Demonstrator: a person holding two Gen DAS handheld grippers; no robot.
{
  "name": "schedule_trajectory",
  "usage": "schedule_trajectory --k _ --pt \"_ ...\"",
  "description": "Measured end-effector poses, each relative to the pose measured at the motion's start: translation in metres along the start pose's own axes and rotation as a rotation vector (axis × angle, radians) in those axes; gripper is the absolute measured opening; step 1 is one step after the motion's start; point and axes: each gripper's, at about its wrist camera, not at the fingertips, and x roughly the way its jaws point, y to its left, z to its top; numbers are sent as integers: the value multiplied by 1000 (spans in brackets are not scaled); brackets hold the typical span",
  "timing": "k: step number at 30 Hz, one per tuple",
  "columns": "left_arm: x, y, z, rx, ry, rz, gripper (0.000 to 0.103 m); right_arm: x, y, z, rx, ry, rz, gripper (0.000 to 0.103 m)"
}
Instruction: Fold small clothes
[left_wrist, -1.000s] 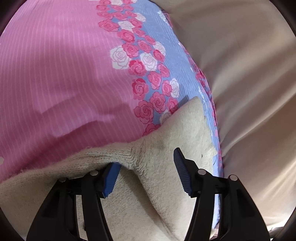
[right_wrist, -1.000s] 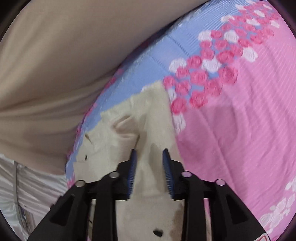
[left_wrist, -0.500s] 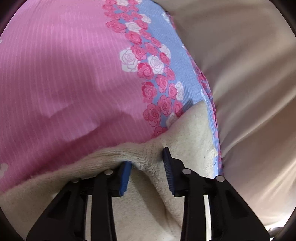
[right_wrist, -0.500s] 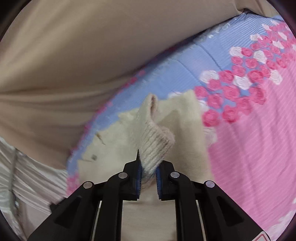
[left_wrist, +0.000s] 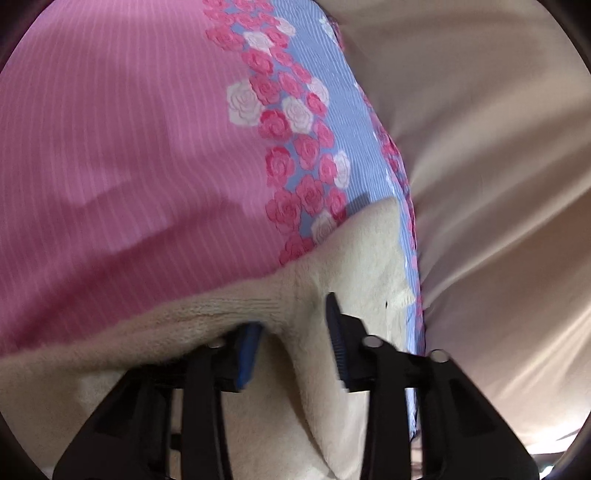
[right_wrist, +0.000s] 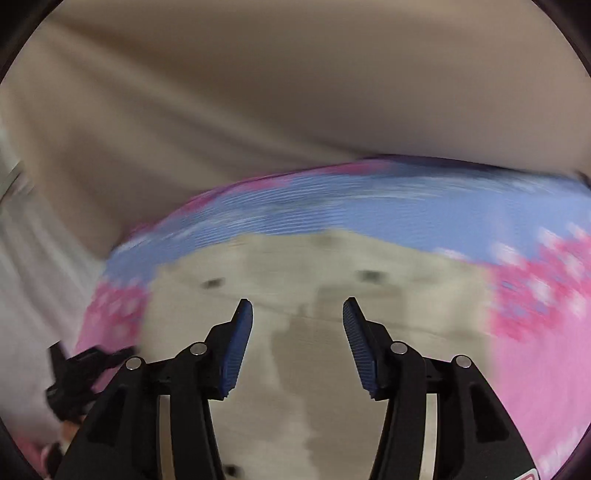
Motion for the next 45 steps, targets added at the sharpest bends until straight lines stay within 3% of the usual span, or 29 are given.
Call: schedule_trajectory --k 3,7,11,13,18,21,23,24,26,28,30,32,35,37,38,39,42,44,45 --pt "-4 5 5 -1 -5 -15 15 66 56 28 -121 107 105 51" --pt "-6 17 9 -9 -2 -13 15 152 107 58 -241 214 93 51" --pt "-5 20 9 2 4 -22 15 189 132 46 -267 323 98 50" --pt "-6 20 8 18 0 -24 15 205 149 40 -306 383 113 8" --pt "-18 24 11 35 -68 -24 15 206 183 56 -349 281 184 5" --pt "-14 33 15 14 -73 -18 16 227 182 57 -353 277 94 2" --pt "-14 27 13 75 -90 8 16 247 172 51 -327 363 36 8" --pt "-15 25 11 92 -95 20 16 241 166 53 -300 337 49 8" --pt "-21 25 10 73 -92 13 17 202 150 62 -203 214 141 11" --pt "-27 29 8 46 -74 -15 17 154 124 63 -127 123 209 22" --pt "-35 30 4 59 -55 -19 26 97 80 47 -68 19 217 47" --pt "-50 28 -5 108 -41 -4 36 55 34 22 -35 -30 147 48" --pt "-76 12 -21 218 -44 -12 38 4 -51 -21 60 -29 -55 49" --pt "-90 -11 -23 322 -92 -8 50 -21 -101 -44 150 -14 -169 50" --pt "-91 -25 -21 364 -134 8 64 -31 -122 -52 192 -17 -218 51" --pt "-88 -35 -16 386 -160 18 69 -36 -135 -57 218 -25 -251 51" --pt "-49 -67 10 438 -163 65 69 -35 -166 -71 308 11 -284 51" --pt "-7 -78 30 461 -115 117 67 -28 -175 -82 348 29 -255 51" --pt "15 -80 37 464 -81 170 55 -25 -175 -85 356 34 -241 50"
